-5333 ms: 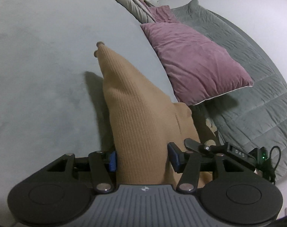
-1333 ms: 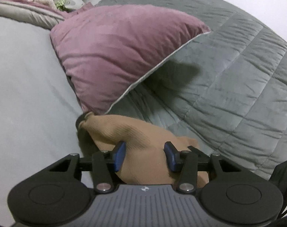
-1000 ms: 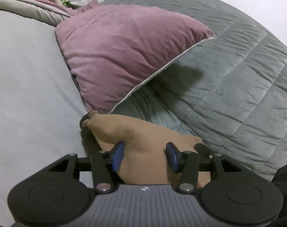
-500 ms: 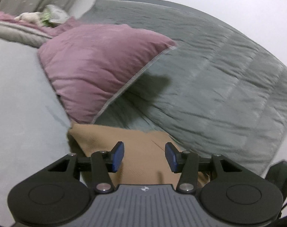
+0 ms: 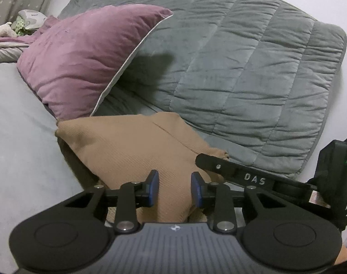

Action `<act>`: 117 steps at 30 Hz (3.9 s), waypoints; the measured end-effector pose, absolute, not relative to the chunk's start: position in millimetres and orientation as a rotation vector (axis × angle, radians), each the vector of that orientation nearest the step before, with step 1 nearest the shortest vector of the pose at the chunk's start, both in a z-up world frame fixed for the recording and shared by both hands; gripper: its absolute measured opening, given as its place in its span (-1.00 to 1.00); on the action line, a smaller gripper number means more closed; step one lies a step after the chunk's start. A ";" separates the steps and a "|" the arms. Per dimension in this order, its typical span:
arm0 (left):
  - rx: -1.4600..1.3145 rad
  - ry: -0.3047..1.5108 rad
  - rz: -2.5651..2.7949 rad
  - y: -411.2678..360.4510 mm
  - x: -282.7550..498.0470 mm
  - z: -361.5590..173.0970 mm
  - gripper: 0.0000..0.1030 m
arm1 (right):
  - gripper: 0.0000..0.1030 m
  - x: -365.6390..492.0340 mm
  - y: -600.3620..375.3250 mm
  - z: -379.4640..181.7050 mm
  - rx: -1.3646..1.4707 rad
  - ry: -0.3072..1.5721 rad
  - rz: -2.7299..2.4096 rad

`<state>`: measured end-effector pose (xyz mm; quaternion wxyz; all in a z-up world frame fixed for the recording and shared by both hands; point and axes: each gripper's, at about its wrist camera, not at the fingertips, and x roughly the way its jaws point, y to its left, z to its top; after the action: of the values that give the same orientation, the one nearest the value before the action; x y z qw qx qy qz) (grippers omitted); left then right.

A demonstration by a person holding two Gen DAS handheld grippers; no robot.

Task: Fold clothes

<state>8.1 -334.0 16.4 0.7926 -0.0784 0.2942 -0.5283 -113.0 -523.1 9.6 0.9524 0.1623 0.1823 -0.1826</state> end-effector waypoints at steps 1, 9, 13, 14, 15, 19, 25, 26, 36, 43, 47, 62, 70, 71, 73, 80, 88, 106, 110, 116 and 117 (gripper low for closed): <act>-0.172 0.638 -1.133 -332.2 7.6 19.4 -0.42 | -0.50 -112.6 -523.3 7.5 0.335 0.378 -0.373; -0.128 0.699 -1.091 -323.0 -0.8 37.5 -0.42 | -0.25 -121.3 -516.0 40.1 0.344 0.371 -0.365; -0.100 0.733 -1.070 -319.0 -6.6 46.9 -0.40 | -0.14 -128.3 -504.9 54.7 0.324 0.398 -0.366; -0.091 0.743 -1.065 -317.9 -8.2 49.2 -0.38 | -0.12 -130.1 -502.2 58.0 0.324 0.406 -0.365; -0.081 0.755 -1.059 -317.0 -9.8 51.6 -0.36 | -0.08 -132.0 -499.7 61.2 0.323 0.414 -0.363; -0.033 0.796 -1.023 -312.6 -18.0 59.6 -0.20 | 0.08 -139.2 -490.6 72.1 0.338 0.445 -0.361; 0.022 0.846 -0.954 -304.7 -31.5 70.1 0.08 | 0.35 -152.0 -479.4 82.3 0.378 0.508 -0.373; 0.030 0.850 -0.944 -303.7 -34.0 71.4 0.14 | 0.38 -154.2 -477.9 83.5 0.387 0.518 -0.374; 0.107 0.906 -0.859 -294.2 -51.0 76.1 0.70 | 0.58 -173.3 -468.5 90.4 0.479 0.594 -0.375; 0.172 0.938 -0.804 -292.5 -59.0 72.6 1.00 | 0.77 -178.2 -466.4 90.2 0.508 0.657 -0.377; 0.201 0.954 -0.785 -290.5 -62.6 68.2 1.00 | 0.95 -179.4 -462.3 89.0 0.500 0.687 -0.375; 0.256 0.973 -0.736 -285.3 -68.1 64.2 1.00 | 0.99 -177.5 -448.9 84.5 0.482 0.805 -0.378; 0.285 0.976 -0.720 -286.0 -68.4 61.5 1.00 | 0.99 -172.2 -440.4 85.6 0.448 0.842 -0.367; 0.290 0.974 -0.717 -286.2 -68.6 61.5 1.00 | 0.99 -171.4 -439.8 85.7 0.446 0.844 -0.365; 0.293 0.973 -0.715 -286.9 -68.1 61.3 1.00 | 0.99 -169.8 -438.6 86.0 0.442 0.848 -0.359; 0.304 0.968 -0.711 -286.9 -68.0 61.9 1.00 | 0.99 -167.6 -436.1 86.0 0.436 0.852 -0.352; 0.310 0.968 -0.712 -285.5 -68.1 62.7 1.00 | 0.99 -167.5 -435.7 86.3 0.433 0.855 -0.349; 0.321 0.963 -0.712 -283.6 -68.8 64.7 1.00 | 1.00 -165.8 -431.4 88.4 0.425 0.859 -0.338; 0.317 0.965 -0.711 -283.5 -68.0 65.0 1.00 | 1.00 -165.6 -431.3 88.4 0.426 0.860 -0.336; 0.316 0.971 -0.709 -282.8 -67.5 64.9 1.00 | 1.00 -164.8 -430.4 87.3 0.432 0.865 -0.323; 0.316 0.972 -0.708 -282.6 -67.5 64.8 1.00 | 1.00 -164.8 -430.1 86.9 0.432 0.865 -0.323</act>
<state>-67.5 -282.6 64.8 0.8130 0.1482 0.4551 -0.3315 -164.8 -430.1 86.9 0.8729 0.2065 0.4141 -0.1547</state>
